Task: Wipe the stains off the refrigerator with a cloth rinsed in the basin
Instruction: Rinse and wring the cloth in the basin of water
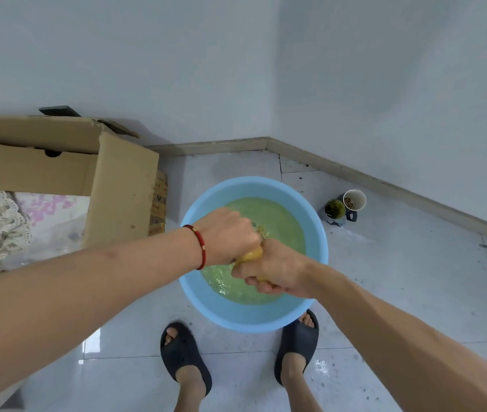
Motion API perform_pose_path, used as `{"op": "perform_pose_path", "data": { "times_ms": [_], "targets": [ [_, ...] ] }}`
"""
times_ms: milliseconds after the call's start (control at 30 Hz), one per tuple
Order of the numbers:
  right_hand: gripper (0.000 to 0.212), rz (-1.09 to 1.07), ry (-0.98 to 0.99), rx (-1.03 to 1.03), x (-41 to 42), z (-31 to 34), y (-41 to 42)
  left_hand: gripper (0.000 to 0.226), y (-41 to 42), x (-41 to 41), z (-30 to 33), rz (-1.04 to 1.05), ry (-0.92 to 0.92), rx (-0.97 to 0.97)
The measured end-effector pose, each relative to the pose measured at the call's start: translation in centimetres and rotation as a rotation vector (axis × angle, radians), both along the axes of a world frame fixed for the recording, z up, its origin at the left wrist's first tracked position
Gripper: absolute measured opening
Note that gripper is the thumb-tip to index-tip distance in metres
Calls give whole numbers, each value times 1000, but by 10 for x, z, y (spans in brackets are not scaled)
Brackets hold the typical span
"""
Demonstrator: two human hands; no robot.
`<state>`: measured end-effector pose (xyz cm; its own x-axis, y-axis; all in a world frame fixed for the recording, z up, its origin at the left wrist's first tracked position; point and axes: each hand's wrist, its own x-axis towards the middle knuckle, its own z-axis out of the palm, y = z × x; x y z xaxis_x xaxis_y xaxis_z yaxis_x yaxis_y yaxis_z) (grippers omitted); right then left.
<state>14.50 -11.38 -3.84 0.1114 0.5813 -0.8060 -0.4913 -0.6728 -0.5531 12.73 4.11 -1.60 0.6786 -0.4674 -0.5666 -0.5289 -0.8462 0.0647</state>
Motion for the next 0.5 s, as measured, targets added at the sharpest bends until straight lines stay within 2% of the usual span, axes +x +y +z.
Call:
{"op": "perform_pose_path", "data": {
  "times_ms": [33, 100, 200, 367, 500],
  "targets": [
    [18, 19, -105, -55, -2, 0, 3, 12, -5, 1, 0, 26, 13, 51],
    [26, 102, -328, -134, -3, 0, 10, 28, -11, 4, -3, 87, 13, 74],
    [13, 235, -619, -189, -1, -3, 15, 35, -12, 6, -11, 221, 65, 28],
    [6, 325, -813, -234, -4, -11, 16, 29, -12, 8, -18, 392, 176, -6],
    [32, 431, -968, -222, 0, -6, 16, 34, -7, 9, -11, 527, 253, -90]
  ]
}}
